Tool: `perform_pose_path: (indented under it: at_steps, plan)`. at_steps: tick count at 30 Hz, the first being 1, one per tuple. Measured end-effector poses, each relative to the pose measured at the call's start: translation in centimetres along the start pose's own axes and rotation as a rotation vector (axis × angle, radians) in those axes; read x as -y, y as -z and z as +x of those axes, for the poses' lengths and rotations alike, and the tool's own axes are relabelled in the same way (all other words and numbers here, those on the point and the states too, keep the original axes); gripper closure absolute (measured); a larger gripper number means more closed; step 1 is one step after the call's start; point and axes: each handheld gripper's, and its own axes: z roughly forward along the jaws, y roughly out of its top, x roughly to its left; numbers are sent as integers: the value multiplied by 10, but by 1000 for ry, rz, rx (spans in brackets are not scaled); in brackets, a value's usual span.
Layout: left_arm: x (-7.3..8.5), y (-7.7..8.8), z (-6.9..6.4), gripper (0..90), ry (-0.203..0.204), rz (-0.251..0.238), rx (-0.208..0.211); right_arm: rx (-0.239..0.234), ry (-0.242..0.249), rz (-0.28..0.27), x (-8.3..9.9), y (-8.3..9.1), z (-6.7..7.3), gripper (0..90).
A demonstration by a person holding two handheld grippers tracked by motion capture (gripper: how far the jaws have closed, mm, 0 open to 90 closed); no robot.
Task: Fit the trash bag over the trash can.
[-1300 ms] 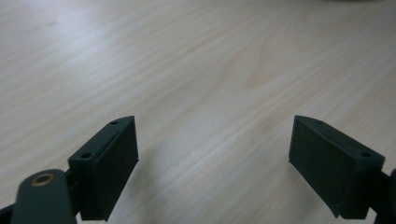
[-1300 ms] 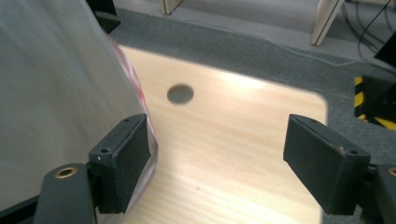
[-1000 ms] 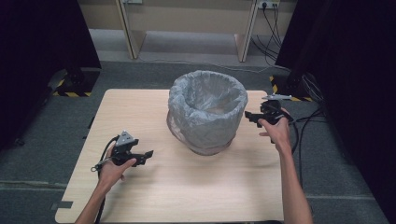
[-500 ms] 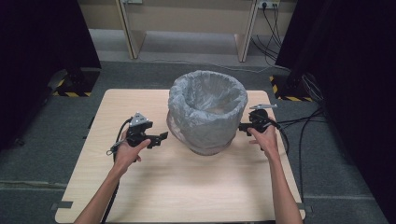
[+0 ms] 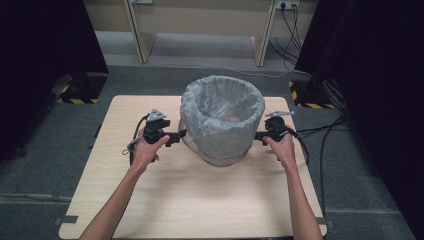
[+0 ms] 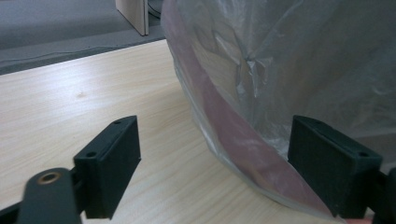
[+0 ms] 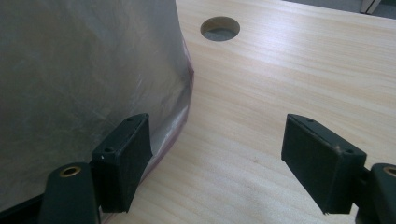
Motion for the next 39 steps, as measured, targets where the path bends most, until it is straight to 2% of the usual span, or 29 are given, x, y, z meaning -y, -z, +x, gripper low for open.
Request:
perform_pose_path:
  at_steps: [2,4,8,10,12,14,18,23,26,29,32,33,35,39]
  plan:
    - [1,-5,-1,265,-2,18,4,1,-3,-3,0,0,0,248]
    - [4,-8,-2,394,5,37,30,-1,4,2,1,-1,1,250]
    - [15,-11,-9,687,-65,82,29,-4,21,2,1,-3,3,311]
    - [22,-13,-12,768,-122,112,33,-6,46,5,2,-5,4,361]
    - [27,-15,-16,843,-137,121,55,-3,77,11,3,-7,6,394]
    - [33,-17,-21,864,-160,134,74,3,101,25,5,-10,8,414]
    - [47,-26,-31,867,-218,177,76,5,126,31,7,-13,12,445]
    - [57,-39,-36,858,-231,189,88,17,164,63,9,-19,14,454]
    - [59,-46,-38,813,-242,191,55,16,169,74,10,-22,16,450]
    - [60,-53,-39,741,-211,174,46,21,161,76,10,-23,17,426]
    - [60,-53,-37,626,-213,168,17,23,159,81,10,-24,17,392]
    - [60,-50,-36,566,-207,166,16,28,157,79,10,-23,16,378]
    - [60,-40,-34,458,-208,168,-17,27,144,73,9,-19,15,345]
    - [58,-17,-31,338,-196,155,-26,29,83,25,8,-5,10,308]
